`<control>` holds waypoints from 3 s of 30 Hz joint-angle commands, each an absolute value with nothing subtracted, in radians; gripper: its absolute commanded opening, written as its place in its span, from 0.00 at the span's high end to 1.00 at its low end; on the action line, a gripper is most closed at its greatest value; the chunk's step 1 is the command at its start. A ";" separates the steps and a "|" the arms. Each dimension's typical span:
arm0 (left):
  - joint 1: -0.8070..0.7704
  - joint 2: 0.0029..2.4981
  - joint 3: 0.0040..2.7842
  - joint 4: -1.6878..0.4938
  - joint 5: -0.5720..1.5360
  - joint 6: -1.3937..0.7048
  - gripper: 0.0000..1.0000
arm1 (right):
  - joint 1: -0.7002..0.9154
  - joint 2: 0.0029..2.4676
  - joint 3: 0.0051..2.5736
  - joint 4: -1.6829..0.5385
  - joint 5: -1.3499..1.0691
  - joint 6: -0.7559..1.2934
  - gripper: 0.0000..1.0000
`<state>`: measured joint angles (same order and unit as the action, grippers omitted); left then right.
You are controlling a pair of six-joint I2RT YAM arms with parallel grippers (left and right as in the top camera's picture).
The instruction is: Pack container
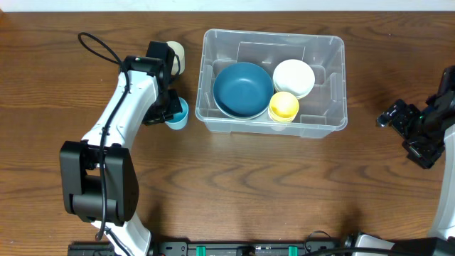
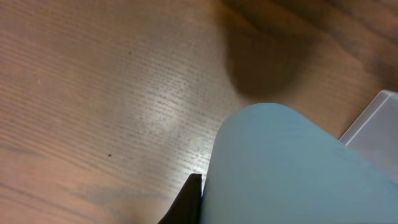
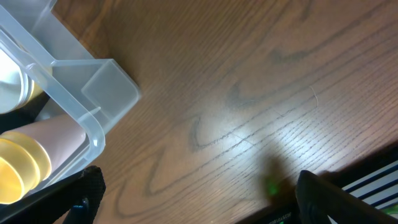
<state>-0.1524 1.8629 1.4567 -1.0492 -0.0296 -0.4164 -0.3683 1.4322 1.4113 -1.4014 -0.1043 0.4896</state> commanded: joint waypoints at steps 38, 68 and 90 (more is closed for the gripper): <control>-0.147 1.869 1.326 -0.943 0.042 -0.421 0.93 | -0.374 1.421 1.411 -1.402 -0.105 0.500 0.01; -0.144 1.677 1.465 -0.927 0.039 -0.349 0.51 | -0.374 1.421 1.411 -1.402 -0.105 0.500 0.01; 0.054 1.481 1.459 -1.005 -0.019 -0.368 0.02 | -0.374 1.421 1.411 -1.402 -0.110 0.501 0.01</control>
<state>0.0502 1.4830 1.4555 -0.9920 -0.0071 -0.3695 -0.3683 1.4322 1.4113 -1.4014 -0.1047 0.4896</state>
